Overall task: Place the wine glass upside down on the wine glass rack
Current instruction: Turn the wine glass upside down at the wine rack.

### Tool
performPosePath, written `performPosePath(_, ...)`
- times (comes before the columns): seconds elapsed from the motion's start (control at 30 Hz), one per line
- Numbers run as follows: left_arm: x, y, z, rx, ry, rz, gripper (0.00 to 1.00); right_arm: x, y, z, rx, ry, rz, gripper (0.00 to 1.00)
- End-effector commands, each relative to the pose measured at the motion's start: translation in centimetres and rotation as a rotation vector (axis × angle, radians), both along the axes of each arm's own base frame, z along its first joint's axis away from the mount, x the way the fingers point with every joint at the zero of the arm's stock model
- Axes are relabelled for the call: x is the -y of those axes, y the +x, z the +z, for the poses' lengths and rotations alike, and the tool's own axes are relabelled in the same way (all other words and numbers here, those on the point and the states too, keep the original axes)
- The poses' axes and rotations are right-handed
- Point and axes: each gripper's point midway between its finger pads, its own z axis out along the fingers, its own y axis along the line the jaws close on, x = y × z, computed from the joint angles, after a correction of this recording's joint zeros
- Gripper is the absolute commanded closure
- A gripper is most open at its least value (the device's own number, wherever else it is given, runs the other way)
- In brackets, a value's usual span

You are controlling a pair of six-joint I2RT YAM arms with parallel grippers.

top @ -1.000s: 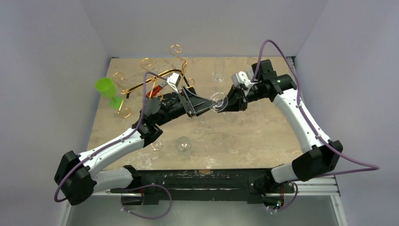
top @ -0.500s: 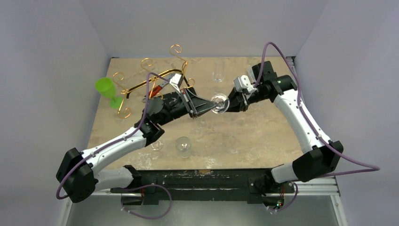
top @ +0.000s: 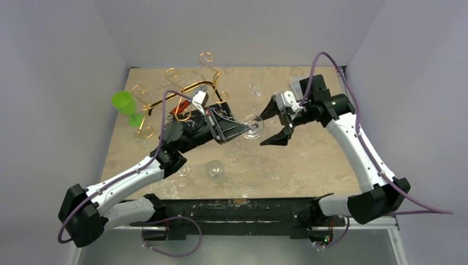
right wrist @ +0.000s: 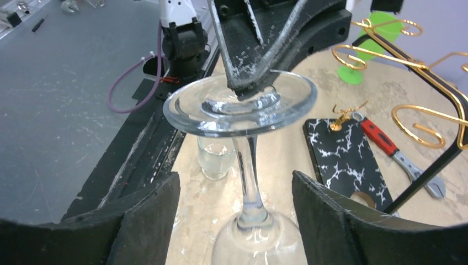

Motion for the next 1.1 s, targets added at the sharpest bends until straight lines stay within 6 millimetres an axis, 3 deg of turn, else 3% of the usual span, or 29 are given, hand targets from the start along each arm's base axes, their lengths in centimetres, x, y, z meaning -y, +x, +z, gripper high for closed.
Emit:
performPosePath(0.0,-1.8,-1.2,3.2,0.113,-0.080,0.031,1.00,0.4,0.4,1.4,-0.024,-0.028,-0.094,0.26)
performPosePath(0.23,-3.4,-2.4,2.4,0.141,-0.005,0.061,1.00,3.5,1.9,4.5,-0.070,-0.001,-0.306,0.21)
performPosePath(0.33,-4.6,-3.0,2.8,0.178,0.017,0.083,1.00,5.2,1.9,4.4,-0.078,0.011,-0.374,0.20)
performPosePath(0.7,-6.9,-4.8,6.6,0.335,0.056,0.098,1.00,8.9,3.8,0.1,-0.242,0.035,-0.601,0.20)
performPosePath(0.87,-7.9,-5.6,8.5,0.416,0.084,0.124,1.00,9.2,3.7,-0.9,-0.233,0.023,-0.607,0.20)
performPosePath(1.07,-8.5,-6.0,11.0,0.517,0.099,0.153,1.00,9.0,3.0,-3.5,-0.241,0.017,-0.559,0.20)
